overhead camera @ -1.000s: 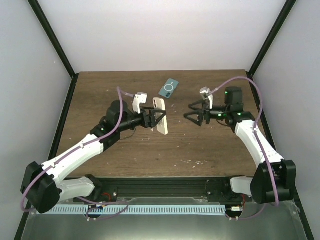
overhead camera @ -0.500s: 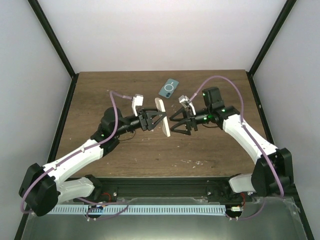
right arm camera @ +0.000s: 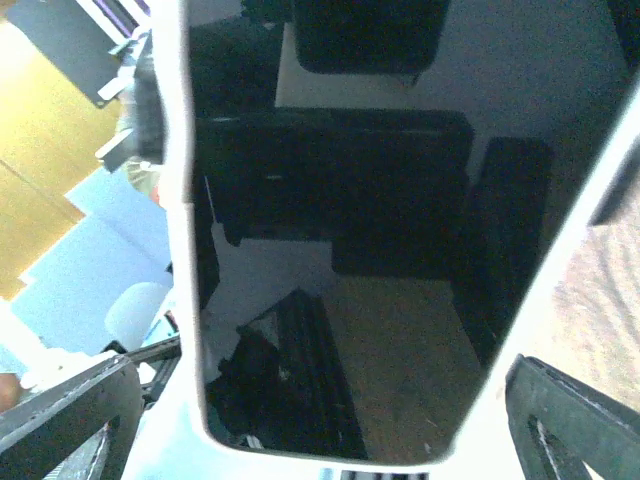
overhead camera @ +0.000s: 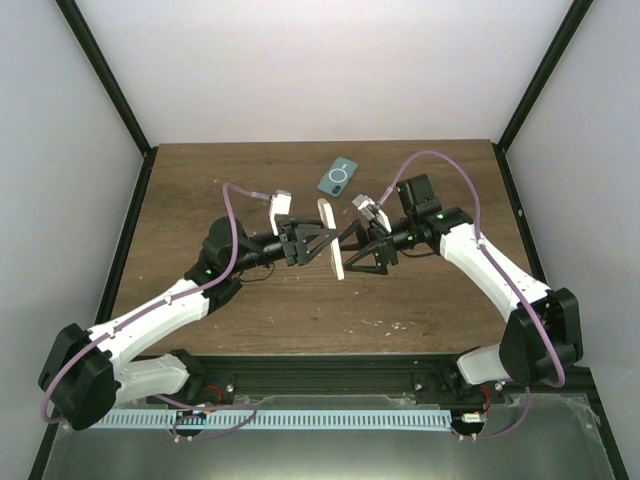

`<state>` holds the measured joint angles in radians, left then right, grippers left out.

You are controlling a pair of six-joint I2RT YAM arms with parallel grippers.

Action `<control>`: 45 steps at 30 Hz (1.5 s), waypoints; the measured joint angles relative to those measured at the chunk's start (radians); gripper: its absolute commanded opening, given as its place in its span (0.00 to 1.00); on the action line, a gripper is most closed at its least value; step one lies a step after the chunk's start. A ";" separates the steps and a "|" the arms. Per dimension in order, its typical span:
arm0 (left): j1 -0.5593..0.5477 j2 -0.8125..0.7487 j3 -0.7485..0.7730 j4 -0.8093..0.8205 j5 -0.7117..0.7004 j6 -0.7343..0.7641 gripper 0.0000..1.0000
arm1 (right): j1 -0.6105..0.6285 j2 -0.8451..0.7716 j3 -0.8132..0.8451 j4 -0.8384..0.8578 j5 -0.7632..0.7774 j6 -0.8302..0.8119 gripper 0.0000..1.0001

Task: Take the phone out of the phone case
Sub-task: Adjust the phone.

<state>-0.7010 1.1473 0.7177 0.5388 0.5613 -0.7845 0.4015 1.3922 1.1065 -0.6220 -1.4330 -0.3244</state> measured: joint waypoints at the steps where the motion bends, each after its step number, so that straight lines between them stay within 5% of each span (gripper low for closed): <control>1: 0.001 0.002 0.000 -0.001 -0.002 0.000 0.33 | 0.004 0.000 0.001 -0.010 -0.023 -0.010 1.00; 22: 0.000 0.014 0.000 0.006 -0.024 -0.002 0.32 | 0.048 -0.017 -0.031 0.112 0.021 0.130 1.00; 26: 0.000 0.017 0.000 0.009 -0.026 -0.002 0.32 | 0.050 -0.017 -0.036 0.122 0.032 0.134 0.82; 30: 0.000 0.026 0.000 0.014 -0.022 0.001 0.61 | 0.050 -0.016 -0.047 0.126 0.052 0.154 0.67; 34: -0.004 0.020 0.010 -0.038 -0.045 0.011 0.89 | 0.053 -0.016 -0.047 0.131 0.078 0.166 0.65; 41: -0.001 -0.073 0.034 -0.277 -0.252 0.090 0.94 | 0.064 -0.094 -0.084 0.167 0.445 0.191 0.60; 45: -0.001 -0.040 0.127 -0.435 -0.360 0.130 0.89 | 0.064 -0.120 -0.089 0.175 0.653 0.183 0.56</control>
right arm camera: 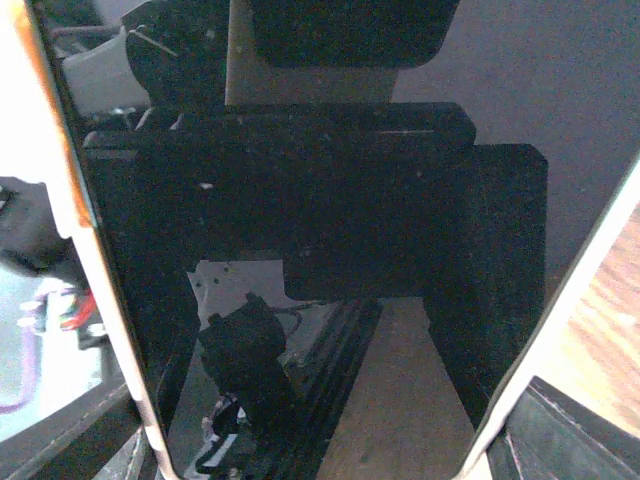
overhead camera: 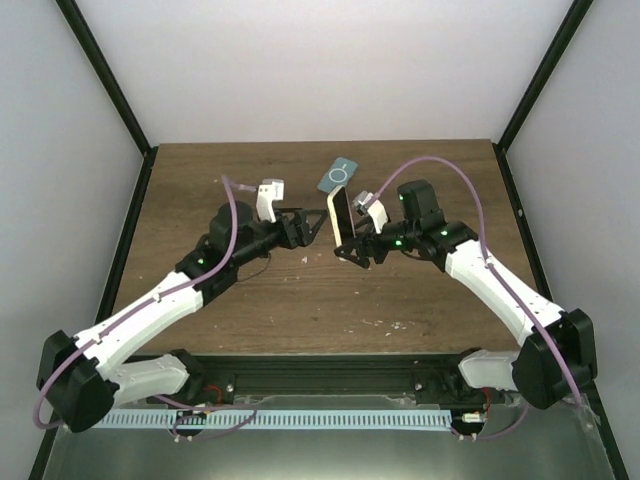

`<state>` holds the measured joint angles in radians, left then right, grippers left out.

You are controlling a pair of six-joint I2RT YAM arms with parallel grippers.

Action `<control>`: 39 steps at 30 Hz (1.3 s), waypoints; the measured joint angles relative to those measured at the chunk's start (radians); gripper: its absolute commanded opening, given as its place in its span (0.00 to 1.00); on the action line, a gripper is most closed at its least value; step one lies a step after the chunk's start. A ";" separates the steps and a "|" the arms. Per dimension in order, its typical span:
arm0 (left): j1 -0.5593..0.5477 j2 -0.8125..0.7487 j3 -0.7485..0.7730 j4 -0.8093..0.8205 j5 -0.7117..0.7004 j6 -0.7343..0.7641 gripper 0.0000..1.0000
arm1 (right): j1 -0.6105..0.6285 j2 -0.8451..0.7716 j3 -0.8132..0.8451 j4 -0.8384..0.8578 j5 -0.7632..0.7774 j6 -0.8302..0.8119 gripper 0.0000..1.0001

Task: Take the phone out of the phone case
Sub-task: Adjust the phone.

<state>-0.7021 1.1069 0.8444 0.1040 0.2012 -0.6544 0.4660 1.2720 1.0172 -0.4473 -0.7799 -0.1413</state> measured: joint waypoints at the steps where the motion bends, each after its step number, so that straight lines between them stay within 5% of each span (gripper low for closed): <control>1: 0.001 0.018 0.022 -0.024 -0.014 0.004 0.86 | 0.000 -0.001 0.000 0.001 0.044 -0.004 0.56; 7: 0.001 0.127 0.087 -0.093 0.006 0.018 0.72 | 0.006 0.000 0.000 -0.025 0.240 -0.034 0.55; 15: -0.008 0.168 0.089 -0.087 0.096 0.019 0.69 | 0.104 0.000 0.000 -0.045 0.450 -0.086 0.54; 19: -0.011 0.207 0.117 -0.092 0.119 0.018 0.56 | 0.164 -0.001 -0.001 -0.042 0.518 -0.108 0.53; 28: -0.012 0.255 0.147 -0.071 0.137 -0.003 0.35 | 0.171 -0.002 -0.001 -0.043 0.562 -0.121 0.53; 39: -0.012 0.283 0.147 -0.030 0.159 -0.038 0.19 | 0.171 -0.026 -0.007 -0.037 0.574 -0.111 0.54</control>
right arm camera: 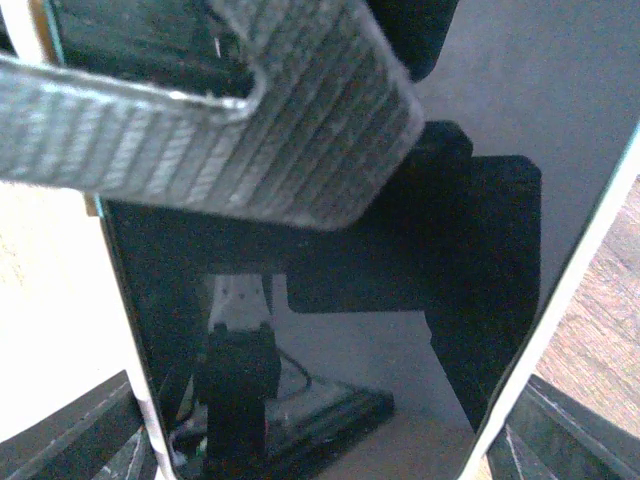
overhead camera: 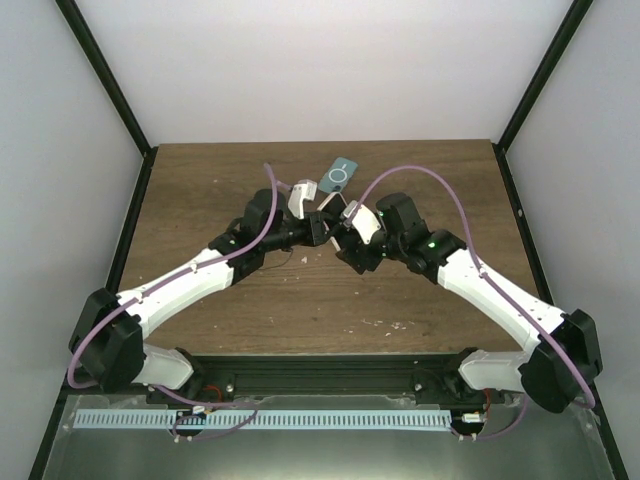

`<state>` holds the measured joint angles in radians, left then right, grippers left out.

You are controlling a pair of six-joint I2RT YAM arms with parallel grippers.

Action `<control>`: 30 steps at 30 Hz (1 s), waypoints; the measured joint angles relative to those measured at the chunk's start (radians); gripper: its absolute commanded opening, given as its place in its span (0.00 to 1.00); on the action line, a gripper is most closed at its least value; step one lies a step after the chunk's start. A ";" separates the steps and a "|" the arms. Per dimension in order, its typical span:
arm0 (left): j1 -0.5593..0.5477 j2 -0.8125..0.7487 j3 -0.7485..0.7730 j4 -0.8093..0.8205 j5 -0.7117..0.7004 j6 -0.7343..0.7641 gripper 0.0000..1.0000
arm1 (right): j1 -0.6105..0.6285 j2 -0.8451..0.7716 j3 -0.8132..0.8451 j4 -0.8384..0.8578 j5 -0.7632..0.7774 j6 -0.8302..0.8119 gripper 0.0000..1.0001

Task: Take the phone out of the phone case
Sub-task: Adjust the phone.

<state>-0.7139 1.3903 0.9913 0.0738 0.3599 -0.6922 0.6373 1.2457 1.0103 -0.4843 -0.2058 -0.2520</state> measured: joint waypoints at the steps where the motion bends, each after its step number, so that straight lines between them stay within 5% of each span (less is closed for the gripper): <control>1: 0.001 0.000 0.000 -0.001 -0.003 -0.002 0.18 | 0.000 -0.002 0.000 0.000 0.002 0.002 0.54; 5: 0.005 0.001 0.000 -0.009 -0.019 -0.003 0.07 | 0.000 -0.007 0.000 0.000 0.003 0.006 0.61; 11: 0.018 -0.004 0.005 -0.038 0.004 0.019 0.00 | -0.001 -0.014 0.000 -0.003 -0.020 0.014 0.99; 22: 0.213 -0.154 0.067 -0.312 0.319 0.266 0.00 | 0.001 -0.104 0.051 -0.047 -0.301 0.002 1.00; 30: 0.222 -0.335 -0.134 -0.250 0.589 0.416 0.00 | 0.000 -0.127 0.085 -0.188 -0.578 -0.137 0.86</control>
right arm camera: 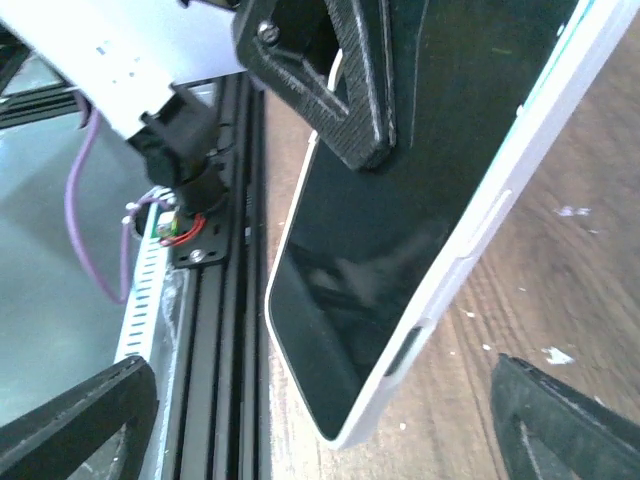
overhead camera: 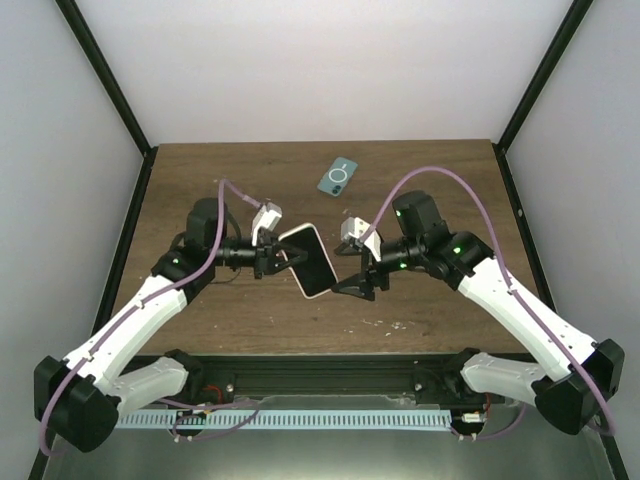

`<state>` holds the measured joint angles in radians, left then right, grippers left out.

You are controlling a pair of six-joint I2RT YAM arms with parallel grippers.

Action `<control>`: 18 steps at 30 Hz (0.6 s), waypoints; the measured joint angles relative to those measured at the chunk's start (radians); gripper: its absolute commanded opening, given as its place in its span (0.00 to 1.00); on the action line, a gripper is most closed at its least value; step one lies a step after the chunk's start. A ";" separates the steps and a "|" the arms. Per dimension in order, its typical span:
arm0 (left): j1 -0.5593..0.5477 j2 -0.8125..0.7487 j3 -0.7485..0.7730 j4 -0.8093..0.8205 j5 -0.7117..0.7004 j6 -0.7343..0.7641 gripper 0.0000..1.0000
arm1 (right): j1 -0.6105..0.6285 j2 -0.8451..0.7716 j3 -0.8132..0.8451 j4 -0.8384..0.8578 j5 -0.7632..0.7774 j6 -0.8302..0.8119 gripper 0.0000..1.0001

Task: Take the phone out of the phone case
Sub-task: Adjust the phone, then remove the phone case from the phone.

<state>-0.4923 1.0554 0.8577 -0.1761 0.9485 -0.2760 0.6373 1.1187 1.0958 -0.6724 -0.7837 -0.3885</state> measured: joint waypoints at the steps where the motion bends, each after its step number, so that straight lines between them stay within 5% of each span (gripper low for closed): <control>1: 0.000 -0.011 -0.012 0.002 0.024 0.014 0.00 | 0.000 0.000 -0.006 -0.011 -0.024 -0.014 0.82; 3: 0.000 -0.031 -0.028 0.013 0.076 0.036 0.00 | 0.000 0.009 -0.012 -0.049 -0.074 -0.038 0.67; 6: 0.000 -0.045 -0.047 0.063 0.135 0.044 0.00 | 0.000 0.052 -0.011 -0.115 -0.145 -0.101 0.57; 18: 0.001 -0.035 -0.074 0.131 0.209 0.053 0.00 | -0.001 0.059 -0.052 -0.224 -0.227 -0.292 0.48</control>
<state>-0.4915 1.0199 0.7834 -0.0452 1.1576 -0.2234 0.6365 1.1774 1.0439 -0.8963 -1.0111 -0.6807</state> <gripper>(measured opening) 0.114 0.502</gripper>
